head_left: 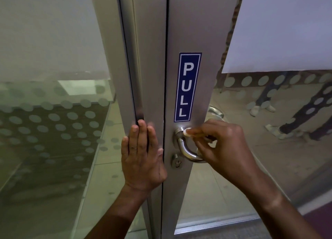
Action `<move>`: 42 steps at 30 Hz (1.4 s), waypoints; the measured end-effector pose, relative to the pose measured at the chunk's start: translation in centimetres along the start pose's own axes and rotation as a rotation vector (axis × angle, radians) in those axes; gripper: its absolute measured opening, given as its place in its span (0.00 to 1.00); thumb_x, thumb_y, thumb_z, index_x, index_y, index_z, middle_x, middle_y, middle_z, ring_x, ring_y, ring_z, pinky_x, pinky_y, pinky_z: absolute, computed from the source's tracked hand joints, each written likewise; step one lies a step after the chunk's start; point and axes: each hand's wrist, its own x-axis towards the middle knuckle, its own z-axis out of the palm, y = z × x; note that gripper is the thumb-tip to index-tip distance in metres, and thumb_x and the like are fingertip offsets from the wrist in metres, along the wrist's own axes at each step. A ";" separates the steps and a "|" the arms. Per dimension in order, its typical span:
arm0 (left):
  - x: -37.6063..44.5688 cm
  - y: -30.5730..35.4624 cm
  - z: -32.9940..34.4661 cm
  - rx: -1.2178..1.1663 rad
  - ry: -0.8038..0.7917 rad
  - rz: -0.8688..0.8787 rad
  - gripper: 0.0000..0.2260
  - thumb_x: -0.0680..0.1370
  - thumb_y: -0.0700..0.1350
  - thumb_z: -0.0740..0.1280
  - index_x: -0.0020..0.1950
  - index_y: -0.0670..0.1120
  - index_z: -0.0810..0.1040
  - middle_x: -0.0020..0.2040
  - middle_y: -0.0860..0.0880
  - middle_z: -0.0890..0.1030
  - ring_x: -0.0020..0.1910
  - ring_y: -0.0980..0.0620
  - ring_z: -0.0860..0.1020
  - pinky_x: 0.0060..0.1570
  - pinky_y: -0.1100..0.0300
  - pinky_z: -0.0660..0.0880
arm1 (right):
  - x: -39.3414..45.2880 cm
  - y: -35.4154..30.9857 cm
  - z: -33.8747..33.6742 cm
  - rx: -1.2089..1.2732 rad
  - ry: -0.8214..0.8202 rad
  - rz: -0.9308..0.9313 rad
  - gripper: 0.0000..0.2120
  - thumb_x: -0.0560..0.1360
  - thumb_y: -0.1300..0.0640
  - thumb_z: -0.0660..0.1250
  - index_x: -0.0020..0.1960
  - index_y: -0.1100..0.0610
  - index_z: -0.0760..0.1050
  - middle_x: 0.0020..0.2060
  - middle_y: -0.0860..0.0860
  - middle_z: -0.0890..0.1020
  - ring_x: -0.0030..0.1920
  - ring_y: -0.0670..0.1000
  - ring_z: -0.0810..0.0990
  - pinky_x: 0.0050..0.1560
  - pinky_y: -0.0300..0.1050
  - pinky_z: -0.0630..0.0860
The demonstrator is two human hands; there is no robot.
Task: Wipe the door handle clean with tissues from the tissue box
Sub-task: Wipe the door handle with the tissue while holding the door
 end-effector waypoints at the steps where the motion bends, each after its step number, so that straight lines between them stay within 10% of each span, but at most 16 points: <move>1: 0.0 0.0 0.0 -0.001 0.000 0.001 0.31 0.82 0.49 0.49 0.80 0.43 0.39 0.81 0.45 0.38 0.80 0.47 0.40 0.78 0.50 0.38 | 0.4 0.0 -0.1 0.000 -0.033 -0.009 0.09 0.70 0.60 0.74 0.50 0.52 0.84 0.40 0.43 0.82 0.40 0.38 0.79 0.43 0.30 0.76; 16: -0.1 0.1 0.0 0.002 0.001 -0.002 0.36 0.78 0.48 0.55 0.81 0.43 0.39 0.81 0.45 0.39 0.80 0.47 0.41 0.78 0.50 0.39 | 1.5 -0.5 -0.2 -0.058 -0.304 0.215 0.03 0.71 0.57 0.73 0.40 0.50 0.83 0.32 0.44 0.81 0.35 0.41 0.79 0.35 0.32 0.76; 27: 0.1 0.0 -0.1 -0.002 -0.009 0.001 0.35 0.78 0.48 0.54 0.81 0.43 0.39 0.81 0.45 0.39 0.80 0.47 0.40 0.78 0.50 0.39 | 0.8 -1.6 0.7 0.099 -0.123 0.157 0.07 0.73 0.56 0.72 0.50 0.53 0.83 0.42 0.41 0.82 0.47 0.38 0.80 0.50 0.27 0.76; 38: 0.1 0.0 -0.2 0.020 -0.001 0.000 0.35 0.79 0.49 0.54 0.81 0.42 0.40 0.81 0.44 0.40 0.81 0.47 0.42 0.78 0.50 0.39 | 0.8 -1.6 0.6 0.005 -0.166 0.364 0.05 0.70 0.55 0.72 0.36 0.50 0.79 0.29 0.46 0.82 0.32 0.41 0.81 0.34 0.41 0.81; 42: 0.1 0.0 -0.3 0.000 0.002 0.002 0.34 0.80 0.49 0.53 0.81 0.42 0.40 0.81 0.44 0.40 0.81 0.47 0.42 0.78 0.50 0.39 | 0.2 -2.4 1.0 0.023 -0.064 0.249 0.01 0.71 0.55 0.72 0.41 0.49 0.81 0.34 0.43 0.83 0.38 0.38 0.81 0.36 0.29 0.76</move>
